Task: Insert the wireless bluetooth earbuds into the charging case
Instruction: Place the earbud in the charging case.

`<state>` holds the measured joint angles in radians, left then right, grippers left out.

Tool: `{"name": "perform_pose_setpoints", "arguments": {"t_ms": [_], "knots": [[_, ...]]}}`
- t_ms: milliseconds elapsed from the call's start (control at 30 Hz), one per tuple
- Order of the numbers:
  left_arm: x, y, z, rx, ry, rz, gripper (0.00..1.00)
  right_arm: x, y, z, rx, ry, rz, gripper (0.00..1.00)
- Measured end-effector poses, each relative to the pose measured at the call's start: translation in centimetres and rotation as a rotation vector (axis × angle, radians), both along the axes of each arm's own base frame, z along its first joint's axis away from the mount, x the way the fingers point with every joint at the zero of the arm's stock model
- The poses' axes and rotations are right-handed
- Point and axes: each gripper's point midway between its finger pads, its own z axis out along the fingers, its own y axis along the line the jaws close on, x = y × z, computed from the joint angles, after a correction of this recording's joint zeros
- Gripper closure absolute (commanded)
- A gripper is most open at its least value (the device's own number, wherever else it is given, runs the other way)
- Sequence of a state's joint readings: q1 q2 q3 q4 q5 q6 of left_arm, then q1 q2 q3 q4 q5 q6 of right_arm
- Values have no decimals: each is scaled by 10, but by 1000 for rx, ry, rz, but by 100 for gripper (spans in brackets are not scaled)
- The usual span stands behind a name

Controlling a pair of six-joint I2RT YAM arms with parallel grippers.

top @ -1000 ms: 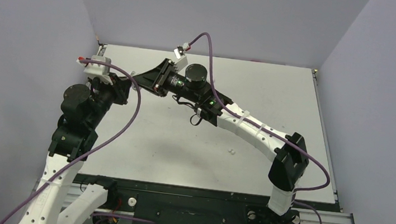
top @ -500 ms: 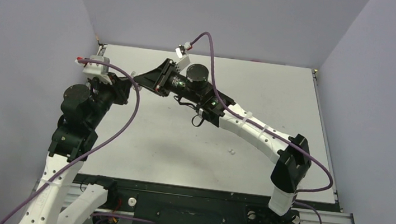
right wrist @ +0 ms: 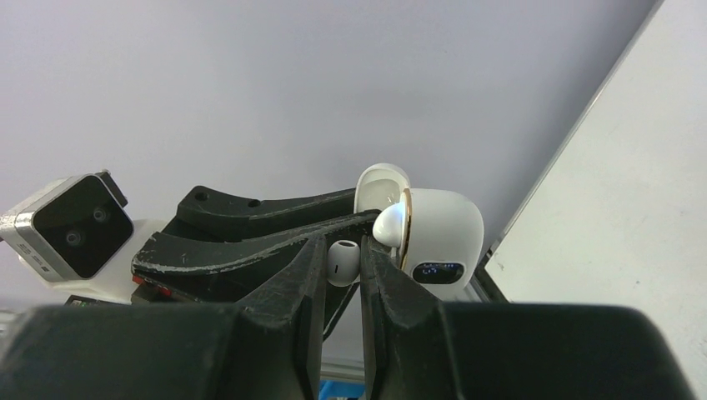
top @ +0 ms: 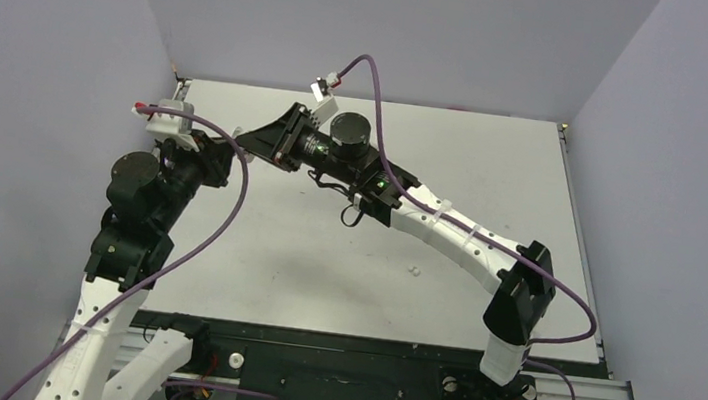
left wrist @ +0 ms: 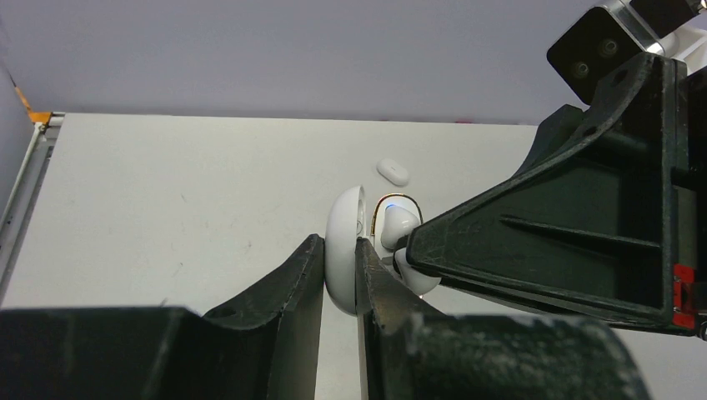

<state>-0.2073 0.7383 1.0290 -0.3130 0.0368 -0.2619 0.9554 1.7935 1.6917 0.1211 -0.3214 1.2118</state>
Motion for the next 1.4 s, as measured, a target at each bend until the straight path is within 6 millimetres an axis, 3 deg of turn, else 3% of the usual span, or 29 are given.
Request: {"name": "perform_pose_setpoints", "arguments": {"t_ms": [400,600,1400], "knots": [[-2,2,5,0,-15,6,100,-6,8,4,10,-3,23,100],[-2,2,1,10,-2,7,100,0,4,-9,-10,10,-1,100],[-5,-5,3,-18,-3,-30,100,0,-6,-7,-13,-7,-38,100]]}}
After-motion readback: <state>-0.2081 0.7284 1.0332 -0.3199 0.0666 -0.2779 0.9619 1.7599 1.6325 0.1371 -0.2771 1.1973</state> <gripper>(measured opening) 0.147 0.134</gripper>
